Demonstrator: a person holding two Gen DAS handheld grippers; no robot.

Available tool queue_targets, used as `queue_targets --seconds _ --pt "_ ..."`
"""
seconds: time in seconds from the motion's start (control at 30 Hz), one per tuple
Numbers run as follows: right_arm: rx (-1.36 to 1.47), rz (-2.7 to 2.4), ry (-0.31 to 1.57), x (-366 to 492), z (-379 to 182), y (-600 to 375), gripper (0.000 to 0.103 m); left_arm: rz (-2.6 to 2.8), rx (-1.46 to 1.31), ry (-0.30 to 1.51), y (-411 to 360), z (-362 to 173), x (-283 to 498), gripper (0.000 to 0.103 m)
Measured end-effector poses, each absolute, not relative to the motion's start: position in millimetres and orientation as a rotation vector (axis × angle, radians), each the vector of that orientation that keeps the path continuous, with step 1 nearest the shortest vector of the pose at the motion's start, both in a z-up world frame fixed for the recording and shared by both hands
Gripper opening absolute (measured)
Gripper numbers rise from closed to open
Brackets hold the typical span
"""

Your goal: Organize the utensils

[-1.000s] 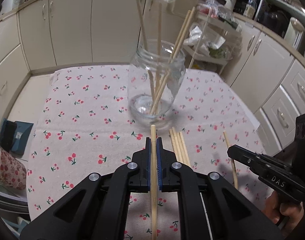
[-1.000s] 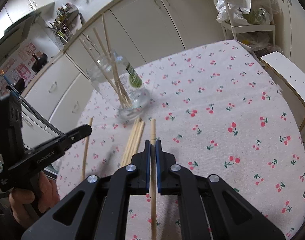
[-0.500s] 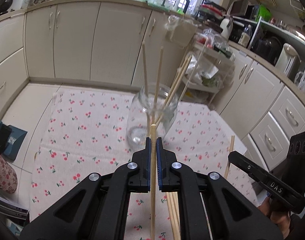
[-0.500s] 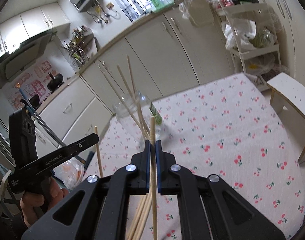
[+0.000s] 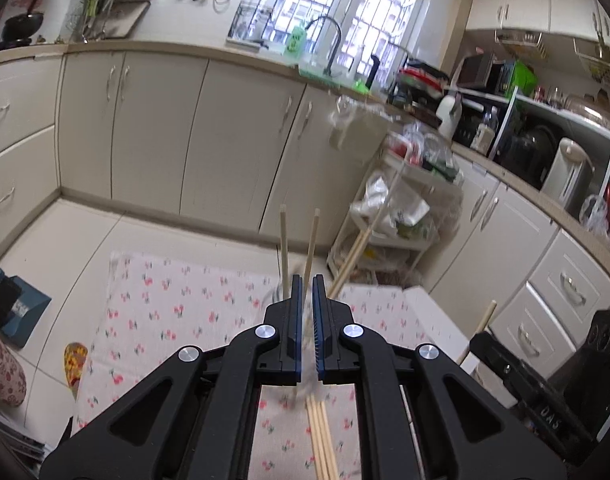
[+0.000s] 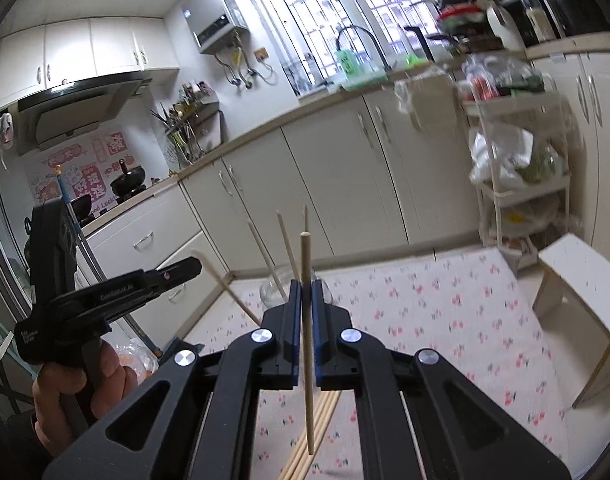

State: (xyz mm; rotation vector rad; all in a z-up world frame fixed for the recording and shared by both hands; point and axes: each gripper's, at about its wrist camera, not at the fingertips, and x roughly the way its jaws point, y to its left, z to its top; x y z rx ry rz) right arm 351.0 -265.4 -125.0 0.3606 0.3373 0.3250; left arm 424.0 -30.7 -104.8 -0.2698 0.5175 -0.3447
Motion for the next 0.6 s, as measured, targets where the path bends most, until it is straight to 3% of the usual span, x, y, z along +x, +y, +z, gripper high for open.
queue_targets --seconds 0.37,0.43,0.6 --pt "0.358 0.349 0.325 362.8 -118.9 -262.2 0.006 -0.340 -0.266 0.485 -23.6 -82.2 438.4 0.005" --pt "0.364 0.345 0.349 364.2 -125.9 -262.8 0.006 -0.320 -0.285 0.580 -15.6 -104.6 449.9 0.005" --pt "0.387 0.346 0.393 368.3 -138.4 -262.7 0.006 -0.220 -0.381 0.904 2.9 -194.8 506.3 0.019"
